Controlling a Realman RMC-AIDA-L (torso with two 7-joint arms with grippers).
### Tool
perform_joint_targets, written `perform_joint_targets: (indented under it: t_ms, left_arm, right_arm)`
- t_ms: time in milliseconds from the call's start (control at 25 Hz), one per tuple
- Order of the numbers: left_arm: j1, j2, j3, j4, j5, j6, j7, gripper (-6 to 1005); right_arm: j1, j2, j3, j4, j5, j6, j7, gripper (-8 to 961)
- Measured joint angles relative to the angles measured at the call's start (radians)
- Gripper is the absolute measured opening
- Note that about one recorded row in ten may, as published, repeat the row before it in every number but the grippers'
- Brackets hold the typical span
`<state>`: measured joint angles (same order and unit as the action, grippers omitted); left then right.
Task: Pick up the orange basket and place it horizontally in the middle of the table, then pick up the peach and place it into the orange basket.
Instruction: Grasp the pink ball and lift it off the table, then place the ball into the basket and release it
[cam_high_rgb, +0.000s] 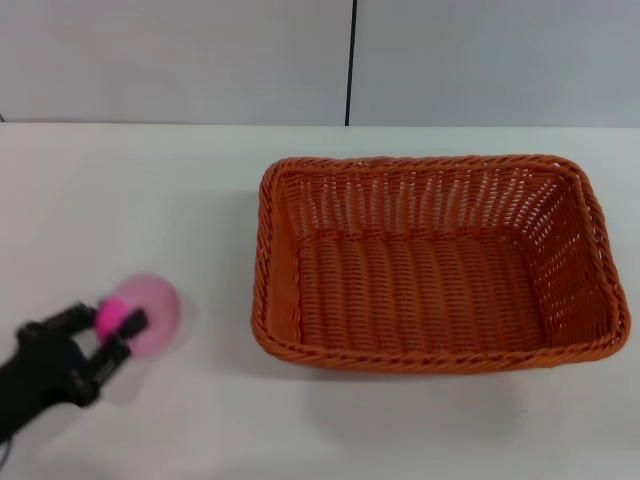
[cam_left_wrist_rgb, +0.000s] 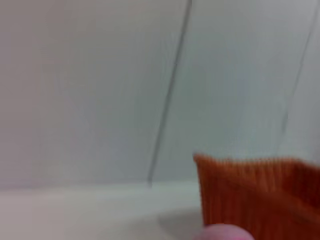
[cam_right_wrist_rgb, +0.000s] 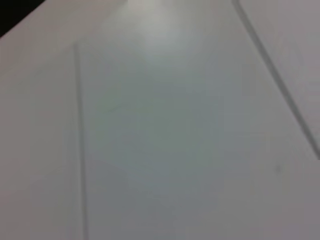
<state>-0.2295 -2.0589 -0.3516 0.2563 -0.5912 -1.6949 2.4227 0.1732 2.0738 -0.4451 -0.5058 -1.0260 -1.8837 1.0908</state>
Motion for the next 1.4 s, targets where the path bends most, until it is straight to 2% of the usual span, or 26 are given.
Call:
perform_joint_targets:
  t_ms: [80, 120, 200, 280, 360, 400, 520, 600, 800, 880, 920, 1080, 1240, 1400]
  left_arm:
    - [0.003, 0.004, -0.063, 0.014, -0.001, -0.069, 0.001, 344]
    - [0.003, 0.004, -0.063, 0.014, -0.001, -0.069, 0.001, 336]
    - [-0.001, 0.015, -0.129, 0.037, -0.004, -0.201, 0.001, 321]
    - [-0.014, 0.019, -0.141, 0.037, -0.008, -0.273, -0.001, 305]
    - [-0.014, 0.019, -0.141, 0.037, -0.008, -0.273, -0.001, 289]
    - [-0.054, 0.010, -0.143, 0.019, -0.015, -0.351, -0.003, 282]
    - [-0.081, 0.003, -0.136, -0.013, -0.013, -0.354, -0.003, 262]
    - [-0.129, -0.005, -0.107, -0.105, -0.005, -0.308, 0.003, 253]
    - [-0.189, -0.008, -0.064, -0.246, 0.002, -0.164, 0.004, 232]
    - [-0.230, -0.011, -0.048, -0.354, 0.040, -0.029, 0.014, 223]
    - [-0.230, -0.011, -0.048, -0.354, 0.040, -0.029, 0.014, 214]
    - [-0.255, -0.012, -0.052, -0.524, 0.155, 0.195, 0.154, 180]
    - [-0.246, -0.012, -0.062, -0.575, 0.165, 0.262, 0.225, 293]
    - [-0.224, -0.011, -0.070, -0.610, 0.166, 0.321, 0.287, 474]
  right_arm:
    - [0.001, 0.000, 0.033, 0.023, 0.000, 0.000, 0.000, 542]
    - [0.001, 0.000, 0.047, 0.031, 0.000, 0.000, 0.000, 542]
    - [0.000, 0.000, 0.064, 0.038, 0.000, 0.000, 0.001, 542]
    - [-0.003, 0.000, 0.069, 0.039, 0.000, 0.000, 0.003, 542]
    - [-0.004, 0.000, 0.069, 0.039, 0.000, 0.000, 0.003, 542]
    - [-0.004, 0.000, 0.069, 0.040, 0.000, 0.000, 0.004, 542]
    - [0.000, 0.000, 0.069, 0.055, 0.000, -0.003, 0.004, 542]
    - [0.002, 0.000, 0.069, 0.061, 0.000, -0.006, 0.005, 542]
    - [0.005, -0.001, 0.068, 0.065, -0.001, -0.007, 0.005, 542]
    - [0.005, -0.002, 0.066, 0.065, -0.002, -0.008, 0.005, 542]
    - [0.005, -0.002, 0.066, 0.065, -0.002, -0.008, 0.005, 542]
    - [0.004, -0.003, 0.067, 0.079, -0.001, -0.009, 0.006, 542]
    - [0.000, -0.003, 0.067, 0.081, -0.002, -0.009, 0.003, 542]
    - [-0.004, -0.003, 0.068, 0.081, -0.002, -0.004, 0.000, 542]
